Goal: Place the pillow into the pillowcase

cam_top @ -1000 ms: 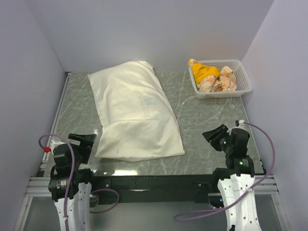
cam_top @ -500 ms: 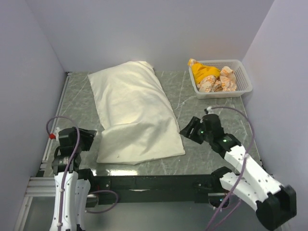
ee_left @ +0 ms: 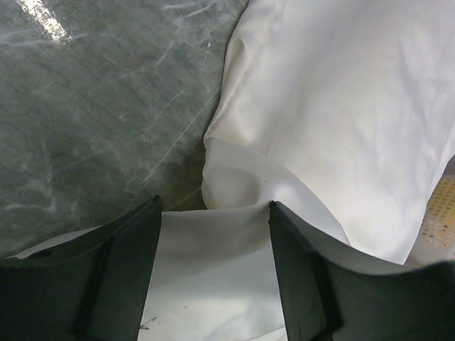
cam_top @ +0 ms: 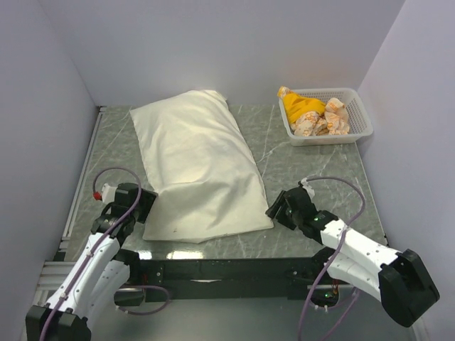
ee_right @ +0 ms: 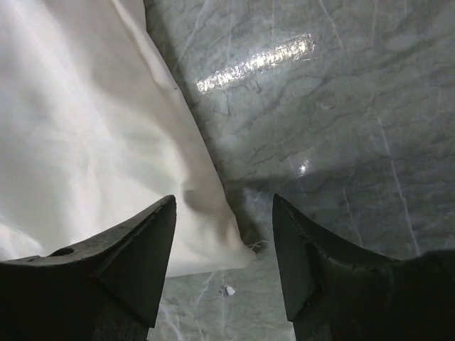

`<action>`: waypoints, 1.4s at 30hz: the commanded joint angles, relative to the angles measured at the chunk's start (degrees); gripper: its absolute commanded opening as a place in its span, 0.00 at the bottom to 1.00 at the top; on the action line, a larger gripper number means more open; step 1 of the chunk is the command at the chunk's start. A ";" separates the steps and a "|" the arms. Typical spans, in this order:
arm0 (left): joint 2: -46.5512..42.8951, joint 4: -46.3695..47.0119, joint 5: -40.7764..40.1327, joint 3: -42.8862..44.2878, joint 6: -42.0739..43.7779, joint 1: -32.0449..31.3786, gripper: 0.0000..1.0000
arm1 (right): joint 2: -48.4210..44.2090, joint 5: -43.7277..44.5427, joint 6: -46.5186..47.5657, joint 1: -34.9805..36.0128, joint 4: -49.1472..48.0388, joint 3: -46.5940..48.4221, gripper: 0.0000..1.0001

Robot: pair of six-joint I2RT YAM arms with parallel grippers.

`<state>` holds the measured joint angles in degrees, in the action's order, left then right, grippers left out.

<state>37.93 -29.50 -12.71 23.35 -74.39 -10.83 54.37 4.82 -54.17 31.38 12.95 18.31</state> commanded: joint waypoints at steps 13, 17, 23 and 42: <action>9.35 2.34 -10.67 13.38 3.11 -2.35 0.81 | -6.55 3.18 -12.44 12.22 3.83 -6.17 0.53; 10.14 3.65 -9.79 14.17 3.90 -2.35 0.80 | -8.49 5.01 -13.86 12.22 7.60 -4.78 0.11; 11.90 5.15 -8.83 15.32 5.48 -2.35 0.84 | -9.89 10.73 -8.60 6.10 19.29 3.47 0.00; 16.30 5.86 -5.31 20.33 12.60 -2.35 0.87 | -15.34 -2.01 1.44 -4.22 15.70 -0.99 0.09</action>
<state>55.11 -23.46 -17.43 41.08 -64.01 -12.95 40.86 3.95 -51.51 25.36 29.80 18.79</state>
